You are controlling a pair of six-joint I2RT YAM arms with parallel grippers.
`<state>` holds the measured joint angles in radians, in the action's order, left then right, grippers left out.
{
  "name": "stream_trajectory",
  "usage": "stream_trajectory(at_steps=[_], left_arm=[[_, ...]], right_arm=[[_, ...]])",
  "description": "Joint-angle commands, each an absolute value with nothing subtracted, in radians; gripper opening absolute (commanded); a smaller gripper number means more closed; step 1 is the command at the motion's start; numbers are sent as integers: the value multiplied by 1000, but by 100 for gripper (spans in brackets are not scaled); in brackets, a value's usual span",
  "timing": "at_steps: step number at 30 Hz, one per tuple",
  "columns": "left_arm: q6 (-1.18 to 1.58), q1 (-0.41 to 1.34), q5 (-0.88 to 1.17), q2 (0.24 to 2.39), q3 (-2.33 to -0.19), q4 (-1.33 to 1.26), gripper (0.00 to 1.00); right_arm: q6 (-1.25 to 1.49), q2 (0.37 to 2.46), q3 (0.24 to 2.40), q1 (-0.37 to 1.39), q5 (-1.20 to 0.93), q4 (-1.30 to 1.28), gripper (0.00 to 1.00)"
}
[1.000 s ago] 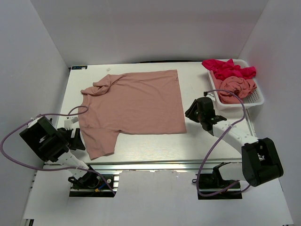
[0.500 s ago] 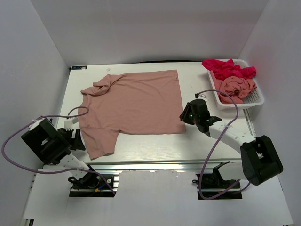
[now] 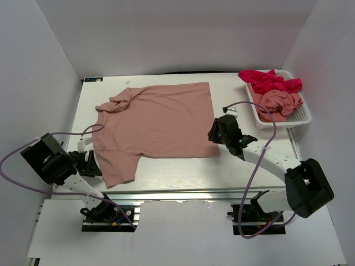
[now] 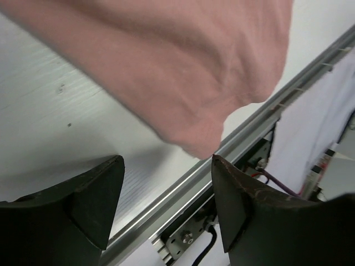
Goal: Fold and stack the t-shirts
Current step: Flatten out the tshirt
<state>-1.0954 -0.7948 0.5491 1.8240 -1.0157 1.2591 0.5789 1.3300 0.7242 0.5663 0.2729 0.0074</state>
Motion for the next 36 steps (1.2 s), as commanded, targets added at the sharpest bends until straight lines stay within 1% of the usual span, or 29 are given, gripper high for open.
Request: stream_trajectory(at_steps=[1,5,8,9,12,13,15,16,18,21,26,36], left_arm=[[-1170,-770,515,1910,-994,1066,75],[-1114,-712,529,1933,-999,1025,72],[-1080,-672,529,1936,-996,1003,62],[-1074,-661,528,1934,-997,1002,56],[-1057,-646,525,1928,-1008,1000,49],[-1055,-646,525,1922,-1012,1002,39],[-1048,-646,515,1913,-1020,1005,26],[-1046,-644,512,1902,-1020,1008,12],[-1042,-646,499,1888,-1020,1006,0],[-1039,-646,477,1855,-1023,1015,0],[-1031,-646,449,1809,-1055,1035,0],[-1003,-644,460,1802,-1132,1084,0]], right_arm=[[534,1347,775,575,318,48,37],[525,1368,769,577,330,70,36],[523,1358,749,578,330,98,36],[522,1351,744,577,333,101,36],[506,1333,727,578,351,112,36],[505,1333,723,578,363,109,36],[509,1339,709,578,390,95,36],[512,1344,704,577,412,89,37],[541,1356,692,577,437,62,37],[598,1388,692,574,460,23,39],[673,1436,684,574,437,-61,41],[772,1414,634,574,433,-169,44]])
